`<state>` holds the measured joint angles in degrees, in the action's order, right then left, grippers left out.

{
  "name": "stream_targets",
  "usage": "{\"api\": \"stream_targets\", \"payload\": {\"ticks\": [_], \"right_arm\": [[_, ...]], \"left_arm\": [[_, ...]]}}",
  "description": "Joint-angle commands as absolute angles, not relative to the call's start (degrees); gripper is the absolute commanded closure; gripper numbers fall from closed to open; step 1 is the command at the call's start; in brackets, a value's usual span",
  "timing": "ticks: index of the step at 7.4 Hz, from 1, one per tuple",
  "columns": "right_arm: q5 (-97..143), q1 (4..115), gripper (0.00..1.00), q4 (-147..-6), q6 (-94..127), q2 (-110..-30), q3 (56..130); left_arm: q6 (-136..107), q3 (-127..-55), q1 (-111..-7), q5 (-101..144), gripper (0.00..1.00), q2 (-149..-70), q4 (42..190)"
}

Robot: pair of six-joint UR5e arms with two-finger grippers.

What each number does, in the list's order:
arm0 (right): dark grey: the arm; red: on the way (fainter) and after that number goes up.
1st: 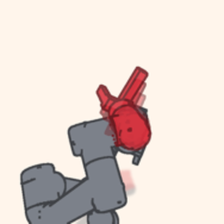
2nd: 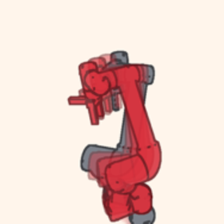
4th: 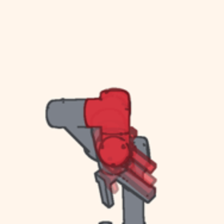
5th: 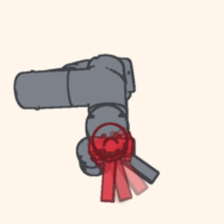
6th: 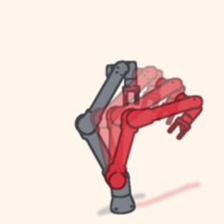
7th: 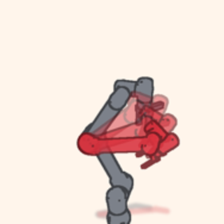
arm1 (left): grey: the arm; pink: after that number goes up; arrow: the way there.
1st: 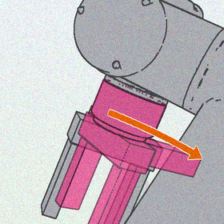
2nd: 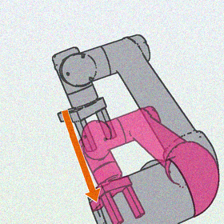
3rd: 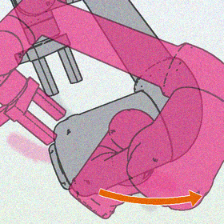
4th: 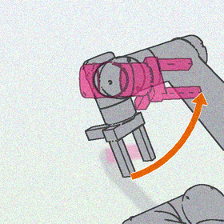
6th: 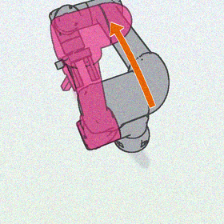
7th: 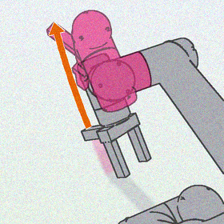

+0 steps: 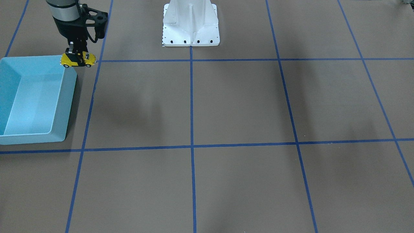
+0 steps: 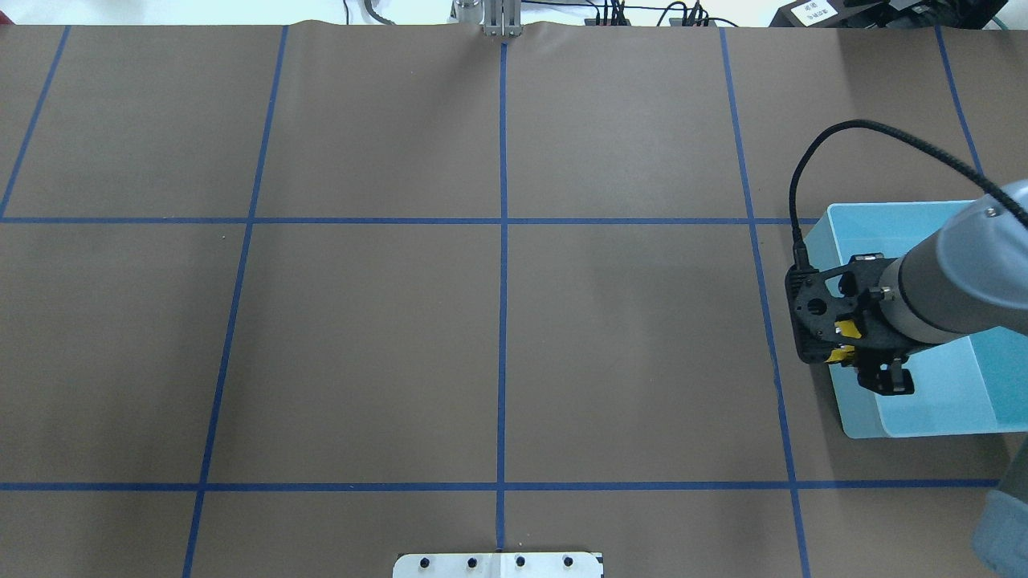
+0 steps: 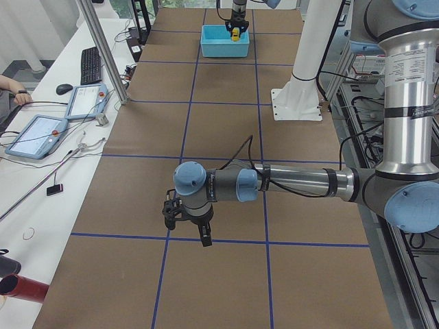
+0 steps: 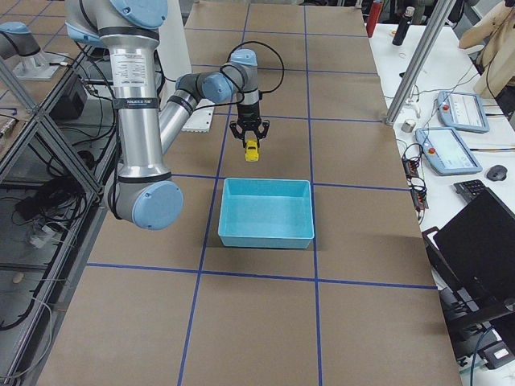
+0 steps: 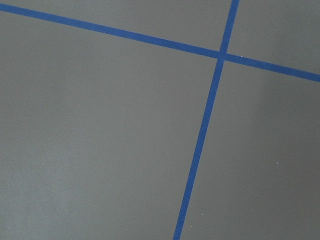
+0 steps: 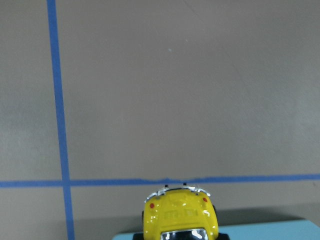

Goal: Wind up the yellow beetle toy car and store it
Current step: 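Lift the car with the right gripper and carry it over the bin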

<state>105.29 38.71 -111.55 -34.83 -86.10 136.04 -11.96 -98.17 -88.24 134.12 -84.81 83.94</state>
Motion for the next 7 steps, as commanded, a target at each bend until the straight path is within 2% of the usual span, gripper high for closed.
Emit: {"api": "stream_targets", "payload": {"ticks": [1, 3, 6, 7], "right_arm": [[106.26, 45.06, 1.0, -111.19, -46.1, -90.95, 135.71], [108.0, 48.59, 1.0, -107.27, -48.07, -90.97, 129.15], [111.78, 49.21, 1.0, -87.25, -47.81, -94.99, 114.56], [111.88, 49.39, 1.0, -83.45, -47.73, -97.36, 113.22]], "left_arm": [[-11.95, -98.26, -88.24, 134.12, 0.0, -84.81, 83.94], [-11.95, -98.17, -88.33, 134.12, 0.0, -84.64, 83.94], [-11.87, -98.09, -88.24, 134.12, 0.0, -84.81, 83.94], [-11.87, -98.17, -88.24, 134.12, 0.0, -84.99, 83.94]]}}
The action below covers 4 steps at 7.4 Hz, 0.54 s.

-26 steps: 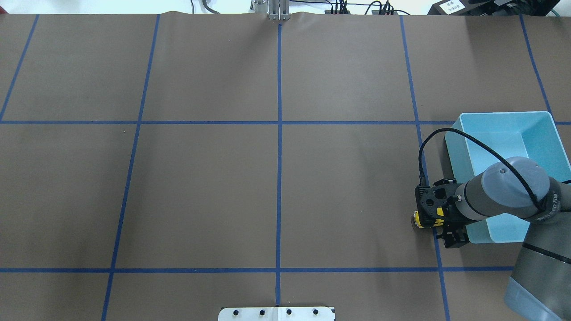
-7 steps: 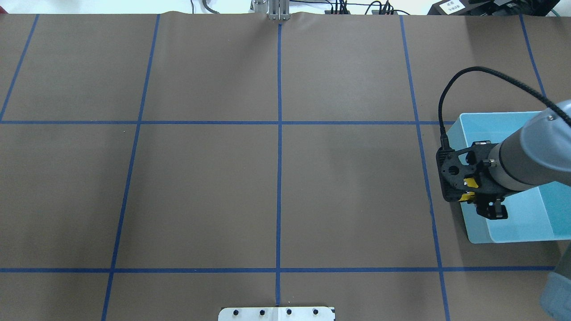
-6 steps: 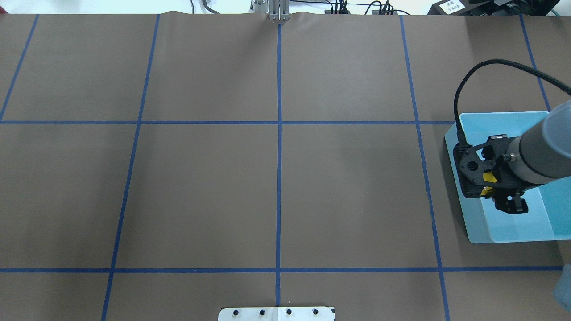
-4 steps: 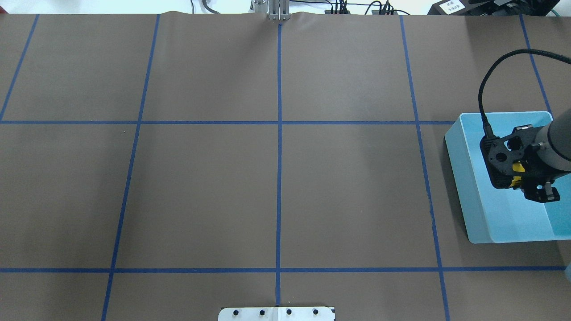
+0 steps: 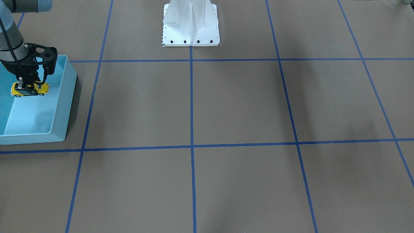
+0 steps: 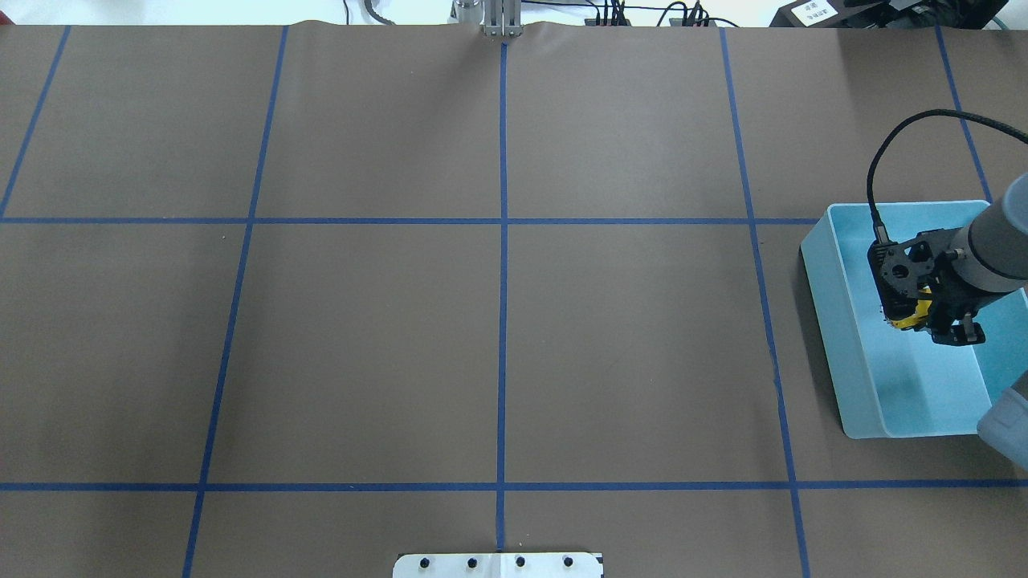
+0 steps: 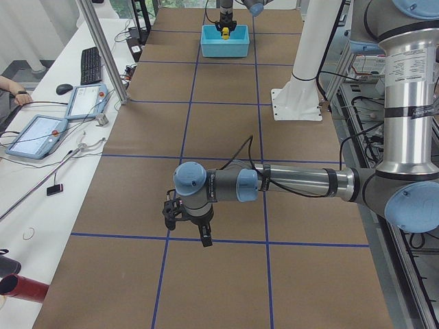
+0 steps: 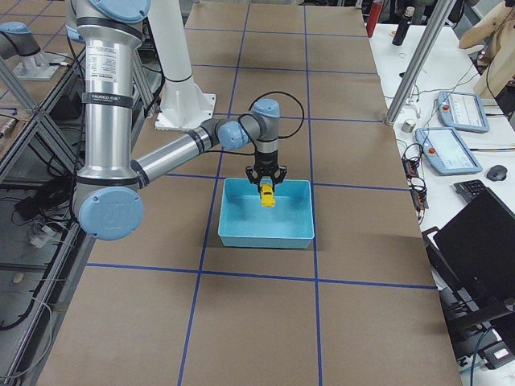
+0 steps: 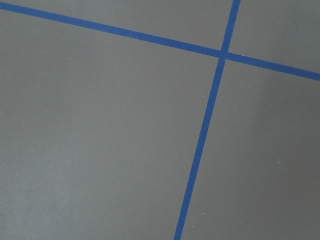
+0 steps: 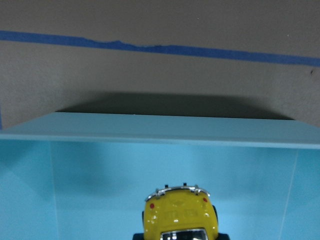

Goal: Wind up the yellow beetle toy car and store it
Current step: 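Lift the car with the right gripper and carry it over the bin, then lower the car into the bin and open the right gripper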

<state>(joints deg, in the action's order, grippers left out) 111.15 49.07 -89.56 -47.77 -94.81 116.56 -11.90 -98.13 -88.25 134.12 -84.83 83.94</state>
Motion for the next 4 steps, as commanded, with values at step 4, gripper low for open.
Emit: {"api": "stream_targets", "payload": {"ticks": [4], "right_arm": [[112.06, 49.31, 1.0, -81.91, -47.9, -98.44, 111.36]], "left_arm": [[-11.51, -98.09, -88.24, 134.12, 0.0, -84.73, 84.02]]}}
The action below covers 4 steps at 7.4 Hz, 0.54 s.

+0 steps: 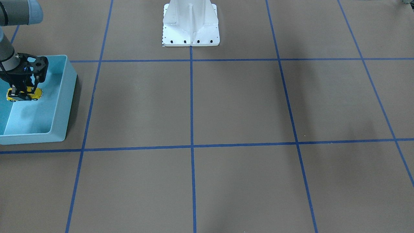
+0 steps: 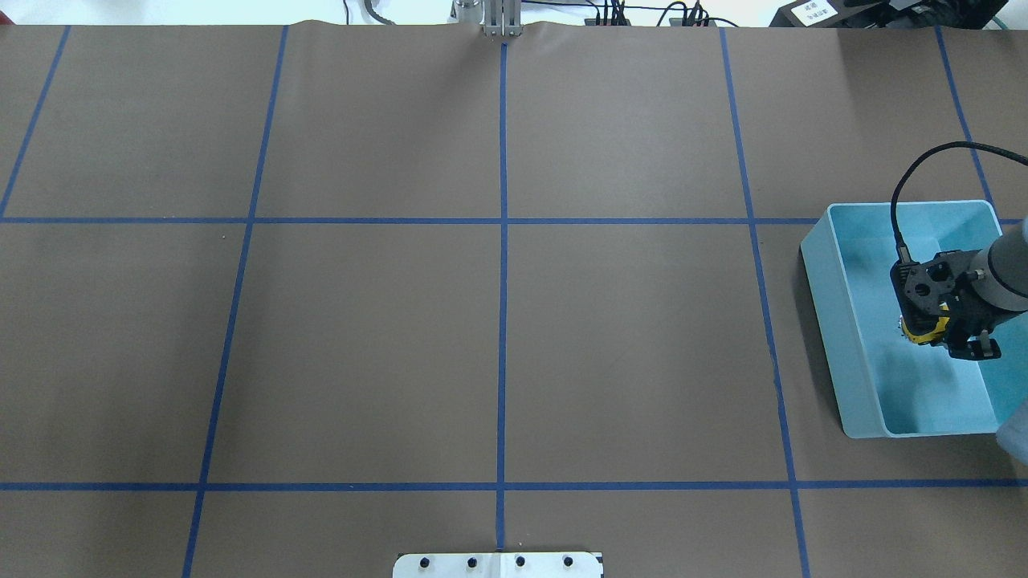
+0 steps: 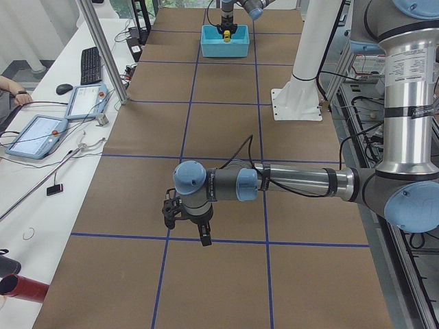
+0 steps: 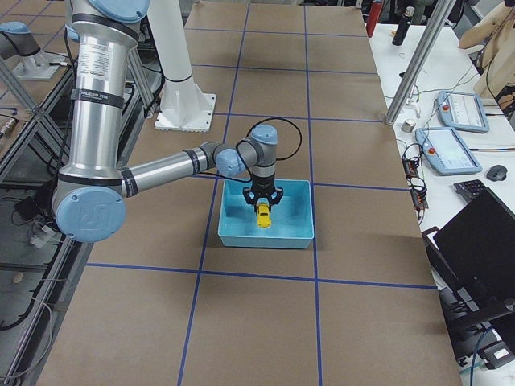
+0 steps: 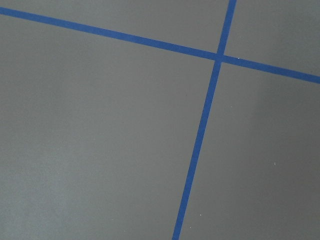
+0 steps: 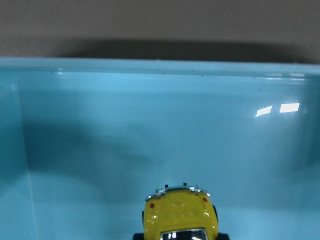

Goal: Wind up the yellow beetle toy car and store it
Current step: 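Lower the car into the bin and open the right gripper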

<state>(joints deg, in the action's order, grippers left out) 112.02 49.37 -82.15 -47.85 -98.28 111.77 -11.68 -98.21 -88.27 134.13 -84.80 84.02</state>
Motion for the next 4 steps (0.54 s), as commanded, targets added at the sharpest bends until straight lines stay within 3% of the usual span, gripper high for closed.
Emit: {"api": "stream_targets", "payload": {"ticks": [1, 4], "right_arm": [[112.06, 49.31, 1.0, -81.91, -47.9, -98.35, 111.01], [113.1, 49.22, 1.0, -75.53, -47.64, -98.26, 106.55]], "left_arm": [[-11.6, -98.26, -88.24, 134.12, 0.0, -84.81, 84.02], [-11.6, -98.35, -88.24, 134.21, 0.0, -84.9, 84.02]]}}
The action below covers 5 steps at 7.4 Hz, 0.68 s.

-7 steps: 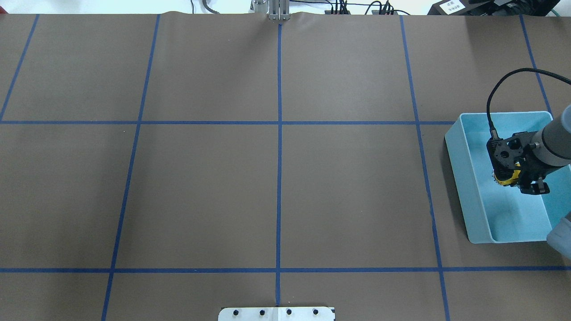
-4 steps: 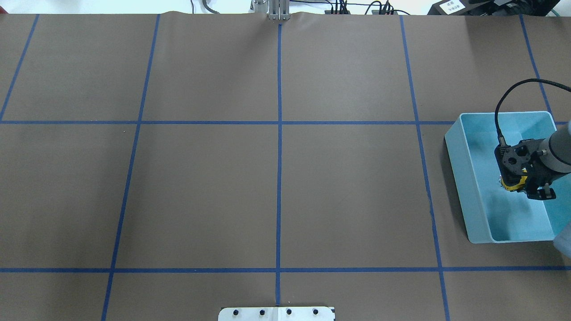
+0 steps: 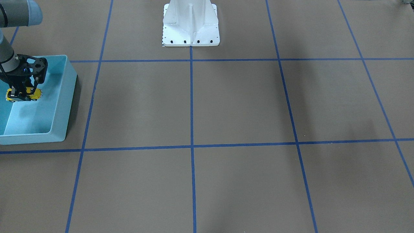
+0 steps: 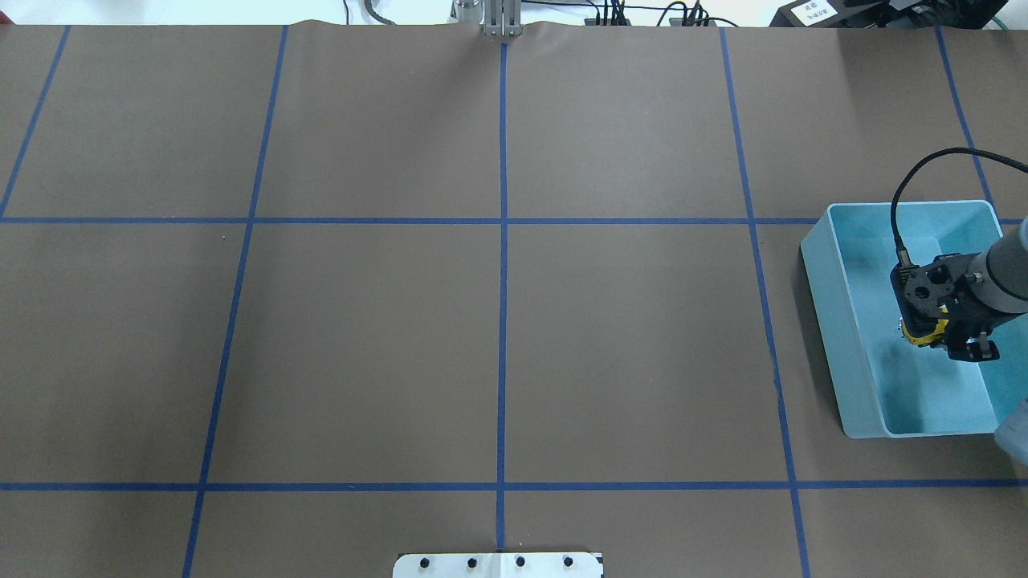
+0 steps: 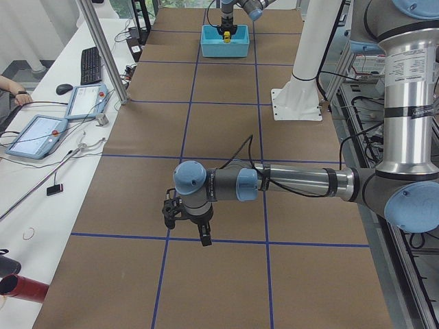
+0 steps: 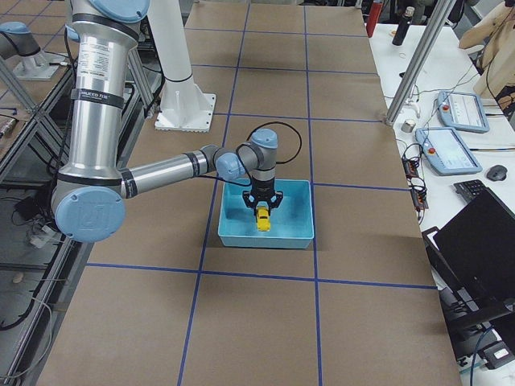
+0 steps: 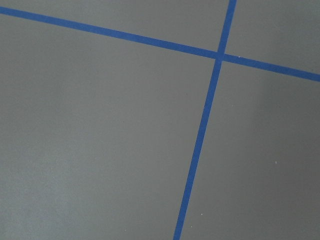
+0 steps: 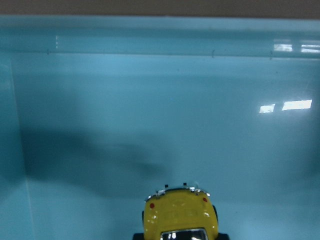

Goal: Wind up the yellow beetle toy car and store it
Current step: 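Lower the car into the bin and open the right gripper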

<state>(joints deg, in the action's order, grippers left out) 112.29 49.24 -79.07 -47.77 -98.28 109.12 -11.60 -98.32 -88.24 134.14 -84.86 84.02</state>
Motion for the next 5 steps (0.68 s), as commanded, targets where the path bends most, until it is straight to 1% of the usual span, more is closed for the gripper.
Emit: {"api": "stream_targets", "payload": {"ticks": [1, 2, 3, 4, 5], "right_arm": [[114.16, 49.22, 1.0, -74.8, -47.55, -98.26, 105.83], [114.34, 49.22, 1.0, -74.79, -47.46, -98.0, 105.99], [114.35, 49.22, 0.84, -74.79, -47.29, -97.91, 106.0], [114.78, 49.22, 0.35, -74.79, -46.68, -98.0, 106.17], [116.0, 49.22, 0.01, -74.79, -46.67, -98.09, 105.91]], "left_arm": [[-11.6, -98.44, -88.24, 134.21, 0.0, -84.9, 84.02], [-11.6, -98.35, -88.24, 134.12, 0.0, -84.9, 84.02], [-11.6, -98.44, -88.24, 134.21, 0.0, -84.9, 84.02], [-11.6, -98.44, -88.24, 134.21, 0.0, -84.9, 84.02], [-11.6, -98.44, -88.24, 134.21, 0.0, -84.9, 84.02]]}}
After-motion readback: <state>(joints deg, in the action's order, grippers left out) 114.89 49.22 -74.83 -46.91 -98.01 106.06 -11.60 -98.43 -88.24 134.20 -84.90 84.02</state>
